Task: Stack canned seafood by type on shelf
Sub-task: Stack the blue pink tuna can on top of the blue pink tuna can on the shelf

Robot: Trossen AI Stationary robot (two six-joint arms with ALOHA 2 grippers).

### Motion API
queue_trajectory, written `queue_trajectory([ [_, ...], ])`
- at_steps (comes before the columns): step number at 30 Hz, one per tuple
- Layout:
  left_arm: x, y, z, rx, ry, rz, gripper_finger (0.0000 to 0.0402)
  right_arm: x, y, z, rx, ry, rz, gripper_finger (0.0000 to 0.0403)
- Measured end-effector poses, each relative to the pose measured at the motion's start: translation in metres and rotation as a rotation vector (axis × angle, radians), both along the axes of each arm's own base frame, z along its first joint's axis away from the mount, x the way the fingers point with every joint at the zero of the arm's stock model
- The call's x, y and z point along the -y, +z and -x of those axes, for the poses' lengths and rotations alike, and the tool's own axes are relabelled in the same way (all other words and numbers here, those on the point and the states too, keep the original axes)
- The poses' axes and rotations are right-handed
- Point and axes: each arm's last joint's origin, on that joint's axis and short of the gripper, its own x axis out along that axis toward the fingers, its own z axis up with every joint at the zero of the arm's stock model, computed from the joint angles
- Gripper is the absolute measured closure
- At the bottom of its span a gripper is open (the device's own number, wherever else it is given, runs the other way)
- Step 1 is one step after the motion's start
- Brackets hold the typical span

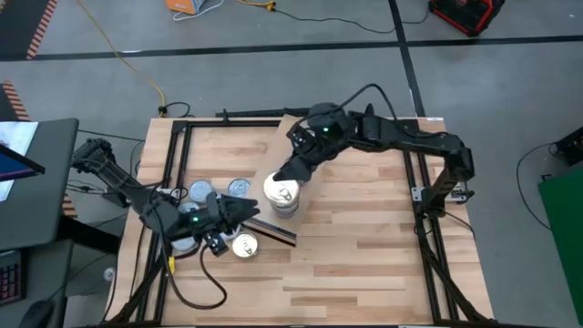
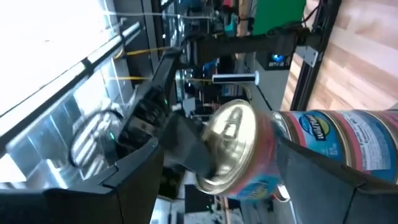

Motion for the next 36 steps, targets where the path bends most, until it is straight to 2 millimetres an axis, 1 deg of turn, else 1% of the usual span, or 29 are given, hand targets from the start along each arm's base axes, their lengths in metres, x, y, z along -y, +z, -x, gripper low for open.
queue_trajectory([
  [3, -0.002, -0.001, -0.002, -0.007, -0.026, -0.004, 0.0107, 0.001, -0.003, -0.004, -0.006, 0.014, -0.024, 0.018],
  [11, -0.006, -0.003, -0.007, 0.016, -0.099, 0.111, 0.0107, 0.009, -0.002, 0.002, -0.032, 0.011, -0.033, 0.0178],
  [17, -0.015, -0.008, -0.013, -0.008, -0.124, 0.211, 0.0107, 0.017, -0.008, 0.008, -0.101, 0.005, -0.044, 0.0155],
  [20, -0.018, -0.012, -0.015, -0.03, -0.134, 0.246, 0.0107, 0.019, -0.009, 0.008, -0.107, -0.001, -0.045, 0.0145],
  [26, -0.018, -0.012, -0.016, -0.03, -0.161, 0.267, 0.0107, 0.02, -0.009, 0.007, -0.099, -0.003, -0.038, 0.0142],
  [30, -0.018, -0.012, -0.016, -0.025, -0.163, 0.288, 0.0107, 0.02, -0.004, 0.004, -0.04, 0.003, -0.03, 0.0142],
  [36, -0.018, -0.012, -0.016, -0.023, -0.165, 0.3, 0.0107, 0.019, -0.006, 0.005, -0.065, 0.02, -0.041, 0.0142],
])
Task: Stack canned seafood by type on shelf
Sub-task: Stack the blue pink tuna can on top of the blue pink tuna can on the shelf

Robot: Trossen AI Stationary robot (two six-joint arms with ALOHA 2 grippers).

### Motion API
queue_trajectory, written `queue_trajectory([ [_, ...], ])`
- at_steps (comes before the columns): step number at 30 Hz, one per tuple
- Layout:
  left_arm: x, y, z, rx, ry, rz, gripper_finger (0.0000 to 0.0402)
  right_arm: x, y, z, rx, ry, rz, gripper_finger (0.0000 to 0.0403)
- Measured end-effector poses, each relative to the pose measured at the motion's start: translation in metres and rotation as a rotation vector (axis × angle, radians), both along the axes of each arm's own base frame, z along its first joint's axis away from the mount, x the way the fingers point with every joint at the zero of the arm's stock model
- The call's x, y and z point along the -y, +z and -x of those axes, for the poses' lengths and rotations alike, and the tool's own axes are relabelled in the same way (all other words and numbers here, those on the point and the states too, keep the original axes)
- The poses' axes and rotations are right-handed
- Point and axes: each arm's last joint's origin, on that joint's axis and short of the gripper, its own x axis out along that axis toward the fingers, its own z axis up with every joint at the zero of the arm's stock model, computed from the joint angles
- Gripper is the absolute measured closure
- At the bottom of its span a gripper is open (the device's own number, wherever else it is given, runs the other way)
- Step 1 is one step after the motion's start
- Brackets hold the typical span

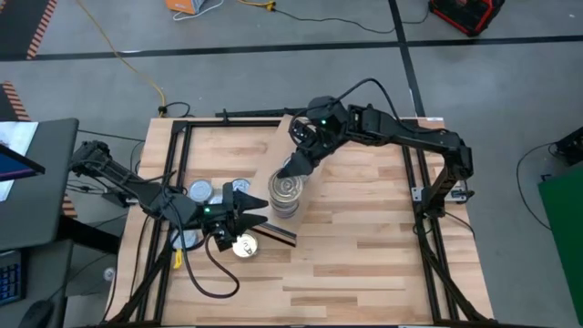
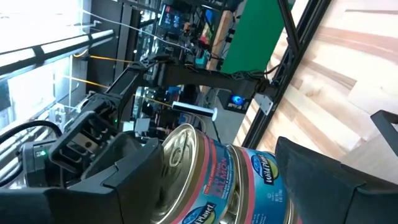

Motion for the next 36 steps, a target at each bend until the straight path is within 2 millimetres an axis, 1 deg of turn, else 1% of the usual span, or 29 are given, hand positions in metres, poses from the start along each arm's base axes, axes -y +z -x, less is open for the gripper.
queue_trajectory([
  [6, 0.0, 0.0, 0.0, 0.0, -0.006, 0.004, 0.0107, 0.0, 0.0, 0.0, 0.004, 0.009, 0.0, 0.0142],
  [11, 0.001, 0.003, 0.0, 0.027, -0.021, 0.022, 0.0107, -0.003, 0.0, 0.001, 0.004, 0.07, -0.038, 0.0142],
  [18, 0.001, 0.003, 0.0, 0.033, -0.058, 0.019, 0.0107, 0.008, -0.004, 0.006, -0.058, 0.068, -0.095, 0.0142],
  [23, -0.005, 0.003, -0.004, 0.03, -0.065, -0.006, 0.0107, 0.019, -0.009, 0.012, -0.121, 0.069, -0.134, 0.0142],
  [27, -0.01, 0.006, -0.007, 0.058, -0.104, 0.012, 0.0107, 0.023, -0.004, 0.017, -0.097, 0.072, -0.133, 0.0142],
  [30, -0.016, 0.012, -0.009, 0.08, -0.11, 0.041, 0.0109, 0.026, -0.002, 0.018, -0.093, 0.08, -0.157, 0.0142],
  [33, -0.024, 0.025, -0.012, 0.061, -0.076, 0.101, 0.0118, 0.026, -0.003, 0.018, -0.099, 0.082, -0.16, 0.0142],
  [36, -0.029, 0.043, -0.012, 0.056, -0.058, 0.143, 0.0131, 0.028, -0.003, 0.019, -0.096, 0.096, -0.173, 0.0142],
])
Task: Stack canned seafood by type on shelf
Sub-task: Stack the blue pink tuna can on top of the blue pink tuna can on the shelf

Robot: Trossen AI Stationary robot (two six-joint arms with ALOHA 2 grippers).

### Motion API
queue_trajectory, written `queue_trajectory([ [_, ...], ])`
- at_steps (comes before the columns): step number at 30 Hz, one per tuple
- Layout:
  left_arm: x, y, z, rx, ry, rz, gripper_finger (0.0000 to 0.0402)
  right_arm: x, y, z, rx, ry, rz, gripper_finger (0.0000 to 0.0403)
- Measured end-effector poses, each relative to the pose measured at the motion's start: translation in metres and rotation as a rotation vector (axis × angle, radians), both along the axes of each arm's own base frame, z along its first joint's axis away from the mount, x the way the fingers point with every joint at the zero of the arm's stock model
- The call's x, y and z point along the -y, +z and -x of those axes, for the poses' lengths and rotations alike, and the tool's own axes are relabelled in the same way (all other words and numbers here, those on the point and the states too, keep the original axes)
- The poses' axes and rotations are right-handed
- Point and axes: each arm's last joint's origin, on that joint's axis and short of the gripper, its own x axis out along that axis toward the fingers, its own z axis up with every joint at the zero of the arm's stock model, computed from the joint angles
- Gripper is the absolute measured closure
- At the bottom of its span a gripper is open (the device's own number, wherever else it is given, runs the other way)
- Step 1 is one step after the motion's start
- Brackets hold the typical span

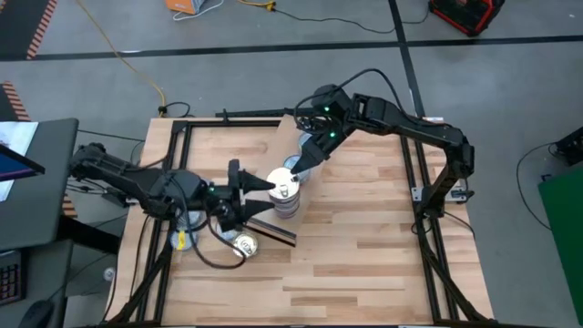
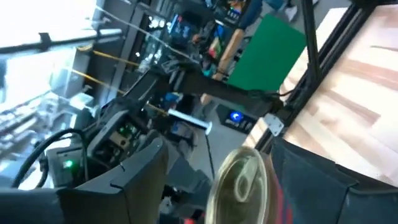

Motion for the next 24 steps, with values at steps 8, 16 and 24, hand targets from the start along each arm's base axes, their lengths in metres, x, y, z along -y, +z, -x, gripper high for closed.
queue_trajectory([
  [8, 0.001, 0.022, 0.002, 0.022, -0.049, 0.127, 0.0152, 0.003, 0.003, 0.012, -0.006, 0.043, 0.006, 0.0142],
  [16, 0.011, 0.013, 0.013, -0.086, -0.06, 0.429, 0.0153, 0.001, 0.011, 0.054, -0.101, -0.016, 0.256, 0.0142],
  [24, 0.052, -0.015, 0.04, -0.333, -0.083, 0.538, 0.0153, -0.058, -0.018, 0.055, -0.326, 0.082, 0.598, 0.0142],
])
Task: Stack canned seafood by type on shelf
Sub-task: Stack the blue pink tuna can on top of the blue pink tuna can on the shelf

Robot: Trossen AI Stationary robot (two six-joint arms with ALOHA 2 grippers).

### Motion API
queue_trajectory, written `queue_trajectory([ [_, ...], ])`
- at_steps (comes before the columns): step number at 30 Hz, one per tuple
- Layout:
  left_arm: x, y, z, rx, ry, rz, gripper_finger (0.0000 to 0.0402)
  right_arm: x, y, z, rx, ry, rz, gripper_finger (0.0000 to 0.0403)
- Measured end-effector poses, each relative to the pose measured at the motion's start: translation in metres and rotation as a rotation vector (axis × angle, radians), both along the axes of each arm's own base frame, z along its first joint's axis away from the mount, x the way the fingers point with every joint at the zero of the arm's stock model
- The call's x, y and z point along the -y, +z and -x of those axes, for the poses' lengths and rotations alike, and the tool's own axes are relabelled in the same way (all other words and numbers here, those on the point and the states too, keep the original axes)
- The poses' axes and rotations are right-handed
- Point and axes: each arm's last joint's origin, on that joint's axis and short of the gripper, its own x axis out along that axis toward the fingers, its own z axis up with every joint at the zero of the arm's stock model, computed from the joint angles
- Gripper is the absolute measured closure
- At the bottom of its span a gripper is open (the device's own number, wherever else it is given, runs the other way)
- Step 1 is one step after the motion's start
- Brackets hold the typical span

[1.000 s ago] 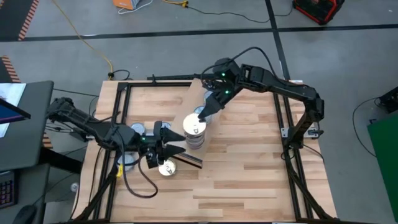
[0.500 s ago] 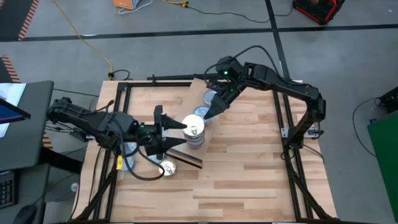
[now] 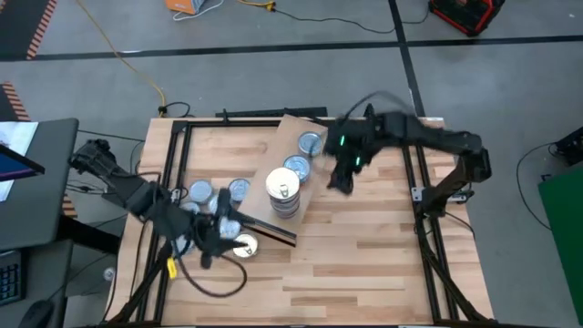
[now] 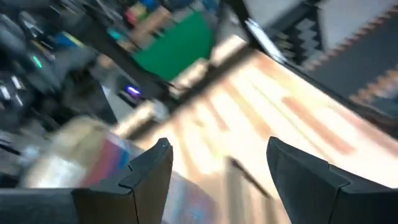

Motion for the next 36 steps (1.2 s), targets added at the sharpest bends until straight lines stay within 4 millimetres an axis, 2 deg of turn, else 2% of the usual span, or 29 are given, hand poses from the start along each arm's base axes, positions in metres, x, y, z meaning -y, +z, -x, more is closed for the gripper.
queue_trajectory([
  [5, 0.025, -0.021, 0.029, -0.208, -0.039, 0.142, 0.0153, -0.057, -0.037, -0.013, -0.007, 0.155, 0.021, 0.0143],
  [8, 0.034, -0.038, 0.043, -0.329, -0.007, 0.256, 0.0153, -0.085, -0.054, -0.015, 0.006, 0.16, 0.078, 0.0143],
  [15, 0.045, -0.109, 0.053, -0.464, 0.11, 0.388, 0.0153, -0.135, -0.094, -0.022, 0.207, 0.156, 0.178, 0.0143],
  [18, 0.045, -0.138, 0.053, -0.458, 0.143, 0.431, 0.0153, -0.147, -0.111, -0.025, 0.31, 0.15, 0.177, 0.0143],
  [22, 0.042, -0.163, 0.055, -0.446, 0.197, 0.491, 0.0153, -0.156, -0.133, -0.02, 0.344, 0.118, 0.199, 0.0143],
  [30, 0.035, -0.188, 0.057, -0.385, 0.303, 0.518, 0.0153, -0.181, -0.159, -0.002, 0.449, -0.01, 0.269, 0.0143],
  [36, 0.049, -0.21, 0.04, -0.362, 0.339, 0.488, 0.0153, -0.198, -0.166, 0.013, 0.533, -0.073, 0.362, 0.0143],
])
